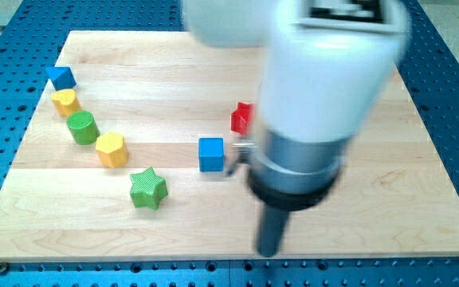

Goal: Place the green circle right to the yellow heart

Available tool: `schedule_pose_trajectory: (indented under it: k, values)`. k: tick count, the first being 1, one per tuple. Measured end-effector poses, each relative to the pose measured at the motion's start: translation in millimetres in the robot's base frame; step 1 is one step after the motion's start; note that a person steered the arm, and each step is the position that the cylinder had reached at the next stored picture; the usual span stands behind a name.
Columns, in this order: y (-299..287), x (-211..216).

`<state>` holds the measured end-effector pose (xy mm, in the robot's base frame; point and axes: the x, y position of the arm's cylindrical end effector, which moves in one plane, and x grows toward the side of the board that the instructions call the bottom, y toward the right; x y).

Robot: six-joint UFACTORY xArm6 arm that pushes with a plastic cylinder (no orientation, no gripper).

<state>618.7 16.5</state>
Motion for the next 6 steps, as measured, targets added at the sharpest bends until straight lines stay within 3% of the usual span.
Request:
schedule_pose_trajectory:
  k: [2,3,4,5,6]
  values:
    - [-127.1,-0.7]
    - [-205.2,-29.9]
    - [-240.9,-81.9]
    - [-237.8,-136.1]
    - [-234.0,-161.4]
